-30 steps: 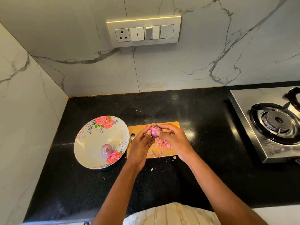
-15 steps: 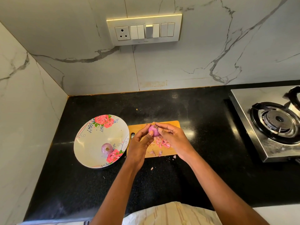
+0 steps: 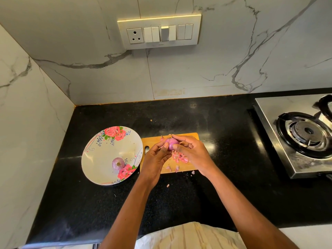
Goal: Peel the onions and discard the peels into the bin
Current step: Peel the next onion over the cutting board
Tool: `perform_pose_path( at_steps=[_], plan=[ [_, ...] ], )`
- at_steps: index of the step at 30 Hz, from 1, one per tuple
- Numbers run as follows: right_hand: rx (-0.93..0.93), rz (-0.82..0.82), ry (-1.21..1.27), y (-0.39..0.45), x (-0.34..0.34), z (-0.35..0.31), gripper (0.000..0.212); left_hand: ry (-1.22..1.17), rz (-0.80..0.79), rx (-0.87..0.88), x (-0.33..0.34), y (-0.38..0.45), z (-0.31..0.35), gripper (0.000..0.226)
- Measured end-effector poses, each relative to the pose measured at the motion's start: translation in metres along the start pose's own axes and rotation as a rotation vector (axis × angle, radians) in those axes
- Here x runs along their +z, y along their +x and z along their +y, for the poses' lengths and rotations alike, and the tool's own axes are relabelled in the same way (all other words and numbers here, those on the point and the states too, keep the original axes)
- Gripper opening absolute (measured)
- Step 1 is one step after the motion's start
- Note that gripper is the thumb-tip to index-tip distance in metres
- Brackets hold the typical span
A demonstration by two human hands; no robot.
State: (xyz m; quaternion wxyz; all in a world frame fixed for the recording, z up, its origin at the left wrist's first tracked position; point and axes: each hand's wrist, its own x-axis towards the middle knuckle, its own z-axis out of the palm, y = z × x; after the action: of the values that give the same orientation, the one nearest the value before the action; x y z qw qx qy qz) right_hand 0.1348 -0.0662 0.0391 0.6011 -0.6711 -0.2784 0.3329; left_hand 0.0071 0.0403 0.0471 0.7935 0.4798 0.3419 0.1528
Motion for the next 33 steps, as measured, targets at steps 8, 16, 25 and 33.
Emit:
perform_pose_path(
  at_steps=[8,16,25,33],
  plan=[
    [-0.051,0.014,-0.137,0.000,0.004,0.005,0.048,0.019,0.013,-0.016,-0.004,0.003,0.002,0.041],
    [-0.069,-0.024,-0.231,0.001,0.001,0.006,0.045,0.072,0.000,-0.068,-0.014,0.007,0.004,0.023],
    [-0.039,0.032,-0.098,-0.002,0.005,0.000,0.022,-0.015,0.067,-0.081,-0.004,0.004,0.005,0.030],
    [-0.089,0.042,-0.121,-0.001,0.010,0.002,0.033,0.019,0.022,-0.040,-0.003,0.005,0.003,0.036]
  ],
)
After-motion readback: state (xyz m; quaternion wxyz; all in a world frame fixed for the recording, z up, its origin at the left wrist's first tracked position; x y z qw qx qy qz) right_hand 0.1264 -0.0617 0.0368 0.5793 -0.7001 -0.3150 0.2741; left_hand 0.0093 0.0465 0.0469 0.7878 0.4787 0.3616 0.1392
